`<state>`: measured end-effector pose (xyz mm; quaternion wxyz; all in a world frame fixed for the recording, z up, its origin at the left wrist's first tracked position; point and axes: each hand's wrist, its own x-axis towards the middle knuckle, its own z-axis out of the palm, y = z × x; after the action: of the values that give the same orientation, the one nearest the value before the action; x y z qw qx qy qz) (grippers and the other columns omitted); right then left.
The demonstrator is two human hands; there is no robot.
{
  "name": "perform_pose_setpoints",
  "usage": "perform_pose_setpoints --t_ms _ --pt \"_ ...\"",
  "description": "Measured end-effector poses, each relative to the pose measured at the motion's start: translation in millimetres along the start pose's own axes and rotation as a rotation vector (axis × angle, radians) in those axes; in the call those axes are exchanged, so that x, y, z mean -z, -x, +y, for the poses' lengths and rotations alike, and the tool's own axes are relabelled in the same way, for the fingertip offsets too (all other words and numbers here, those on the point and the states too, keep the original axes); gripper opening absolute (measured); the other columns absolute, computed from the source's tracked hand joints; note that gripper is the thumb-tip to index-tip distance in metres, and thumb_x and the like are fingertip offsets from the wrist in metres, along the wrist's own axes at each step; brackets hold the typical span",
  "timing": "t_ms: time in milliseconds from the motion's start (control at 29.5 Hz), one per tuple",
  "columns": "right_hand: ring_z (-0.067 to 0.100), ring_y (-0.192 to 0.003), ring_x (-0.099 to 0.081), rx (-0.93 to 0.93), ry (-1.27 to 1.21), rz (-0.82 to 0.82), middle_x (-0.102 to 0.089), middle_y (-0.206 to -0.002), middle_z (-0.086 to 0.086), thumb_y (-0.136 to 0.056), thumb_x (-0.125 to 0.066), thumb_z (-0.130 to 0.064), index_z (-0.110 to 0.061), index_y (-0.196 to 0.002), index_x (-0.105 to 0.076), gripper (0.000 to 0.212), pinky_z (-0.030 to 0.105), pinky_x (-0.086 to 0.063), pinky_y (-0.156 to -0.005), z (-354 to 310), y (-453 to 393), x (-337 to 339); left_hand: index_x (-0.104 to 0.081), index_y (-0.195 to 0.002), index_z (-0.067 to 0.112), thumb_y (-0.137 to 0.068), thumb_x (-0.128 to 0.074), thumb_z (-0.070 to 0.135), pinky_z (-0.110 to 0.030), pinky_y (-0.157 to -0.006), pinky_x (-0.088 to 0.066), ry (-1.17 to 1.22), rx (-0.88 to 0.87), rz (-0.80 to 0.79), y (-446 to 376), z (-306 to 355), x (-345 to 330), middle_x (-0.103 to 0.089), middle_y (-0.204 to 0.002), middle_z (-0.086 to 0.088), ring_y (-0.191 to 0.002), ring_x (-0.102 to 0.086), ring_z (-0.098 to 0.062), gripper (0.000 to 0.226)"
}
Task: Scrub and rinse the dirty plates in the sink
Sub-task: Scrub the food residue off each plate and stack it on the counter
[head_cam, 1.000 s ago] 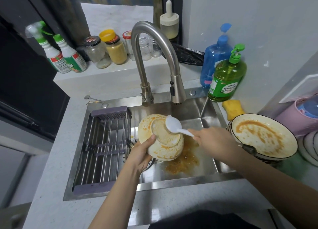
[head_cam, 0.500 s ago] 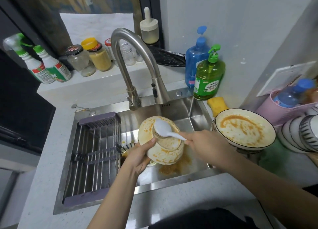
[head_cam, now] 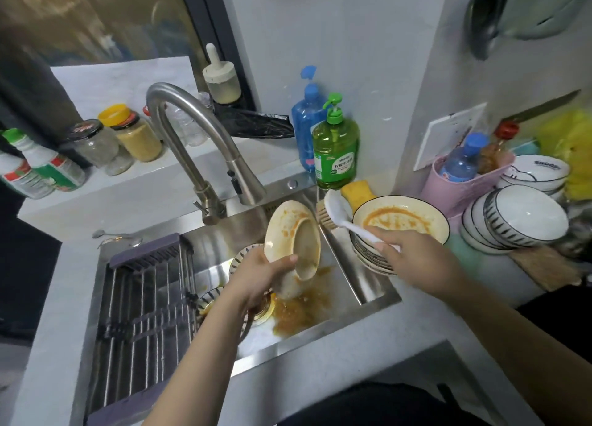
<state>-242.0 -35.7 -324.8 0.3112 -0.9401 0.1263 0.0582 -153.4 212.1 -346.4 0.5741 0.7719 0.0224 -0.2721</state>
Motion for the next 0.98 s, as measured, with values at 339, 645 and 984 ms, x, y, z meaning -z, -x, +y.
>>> perform_pose_setpoints --t_ms 339,645,984 --pt "0.025 -0.089 -0.062 -0.063 -0.291 0.331 -0.069 -0.093 0.005 -0.096 -0.052 -0.023 -0.026 -0.131 -0.057 0.035 0.031 -0.043 -0.078 51.3 22.3 31.2 -0.066 -0.11 0.009 -0.092 -0.059 0.013 -0.029 -0.063 -0.03 -0.904 -0.615 -0.038 5.7 50.5 -85.6 -0.07 -0.094 -0.015 -0.092 -0.061 -0.035 0.02" --pt "0.005 -0.058 -0.049 -0.101 -0.331 0.466 -0.055 -0.062 -0.01 -0.096 -0.051 -0.013 -0.018 -0.127 -0.062 0.032 0.019 -0.038 -0.058 76.3 46.0 47.1 -0.039 -0.145 0.018 -0.092 -0.045 -0.004 -0.034 -0.11 -0.035 -1.215 -0.7 -0.257 -30.6 41.5 -152.8 -0.039 -0.152 -0.007 -0.136 -0.041 -0.025 0.058" --pt "0.012 -0.074 -0.049 -0.238 -0.251 0.427 -0.044 -0.064 -0.021 -0.097 -0.05 -0.021 -0.016 -0.13 -0.058 0.034 0.022 -0.034 -0.061 88.1 52.5 45.9 -0.048 -0.132 0.013 -0.092 -0.052 0.004 -0.043 -0.09 -0.049 -1.338 -0.698 -0.348 -61.1 34.8 -190.6 -0.054 -0.13 -0.011 -0.115 -0.055 -0.032 0.041"
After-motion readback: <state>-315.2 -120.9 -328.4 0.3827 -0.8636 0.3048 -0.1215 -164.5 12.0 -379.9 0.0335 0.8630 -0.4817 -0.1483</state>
